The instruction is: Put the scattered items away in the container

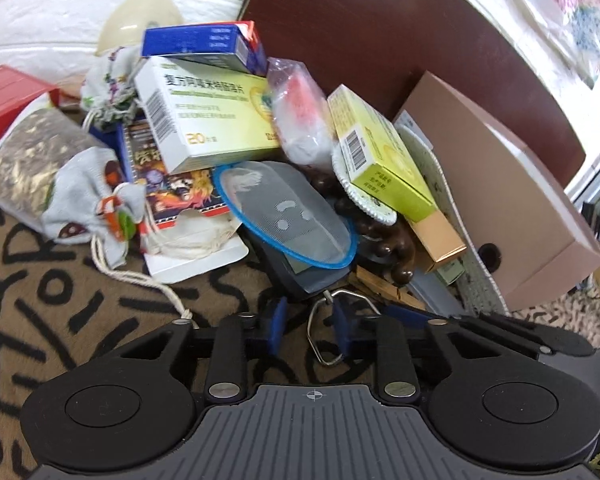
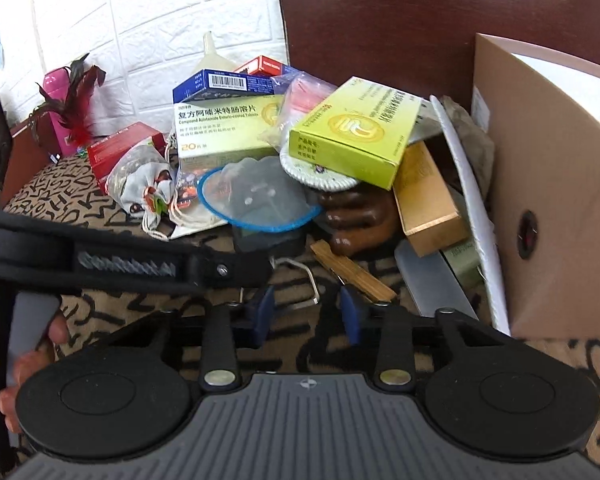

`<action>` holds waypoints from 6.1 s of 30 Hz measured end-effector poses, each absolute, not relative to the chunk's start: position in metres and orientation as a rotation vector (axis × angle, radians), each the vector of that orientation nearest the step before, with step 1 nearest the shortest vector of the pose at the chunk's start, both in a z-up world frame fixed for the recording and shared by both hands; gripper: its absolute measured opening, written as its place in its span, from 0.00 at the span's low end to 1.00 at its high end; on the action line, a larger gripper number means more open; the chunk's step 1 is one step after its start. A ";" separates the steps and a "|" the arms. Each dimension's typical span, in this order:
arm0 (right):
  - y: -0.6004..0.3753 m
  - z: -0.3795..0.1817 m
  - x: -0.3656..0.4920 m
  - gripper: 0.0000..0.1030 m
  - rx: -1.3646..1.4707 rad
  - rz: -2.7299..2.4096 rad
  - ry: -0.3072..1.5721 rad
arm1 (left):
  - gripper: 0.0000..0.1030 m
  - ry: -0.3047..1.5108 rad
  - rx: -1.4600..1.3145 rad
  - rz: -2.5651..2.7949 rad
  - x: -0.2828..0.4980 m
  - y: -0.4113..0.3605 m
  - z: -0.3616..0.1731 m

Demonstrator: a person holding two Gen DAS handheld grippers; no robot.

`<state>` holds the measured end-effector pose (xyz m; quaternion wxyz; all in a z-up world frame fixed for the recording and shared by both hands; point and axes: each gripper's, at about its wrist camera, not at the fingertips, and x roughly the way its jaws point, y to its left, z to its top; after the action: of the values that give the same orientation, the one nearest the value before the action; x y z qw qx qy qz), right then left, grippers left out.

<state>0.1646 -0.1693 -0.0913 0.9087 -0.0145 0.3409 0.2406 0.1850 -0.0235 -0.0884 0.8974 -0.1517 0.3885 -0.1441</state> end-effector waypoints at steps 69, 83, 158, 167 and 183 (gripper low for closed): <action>-0.251 -0.075 0.012 0.53 -0.171 0.440 0.785 | 0.87 0.982 -0.410 -0.349 0.075 -0.099 -0.078; -0.261 -0.078 -0.014 0.58 -0.150 0.469 0.760 | 0.71 1.029 -0.194 -0.384 0.086 -0.175 -0.067; -0.389 0.010 0.192 0.83 -0.134 0.341 0.565 | 0.99 0.832 -0.213 -0.467 0.327 -0.300 0.002; -0.399 0.018 0.162 0.95 -0.111 0.267 0.558 | 1.00 0.762 -0.195 -0.486 0.292 -0.276 0.022; -0.411 0.052 0.063 0.99 -0.167 0.205 0.587 | 1.00 0.537 -0.028 -0.282 0.118 -0.246 0.047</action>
<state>0.0632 -0.4112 0.0521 0.9486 -0.0822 0.2884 0.1009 0.1185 -0.2462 0.0467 0.9543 -0.0140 0.2642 -0.1391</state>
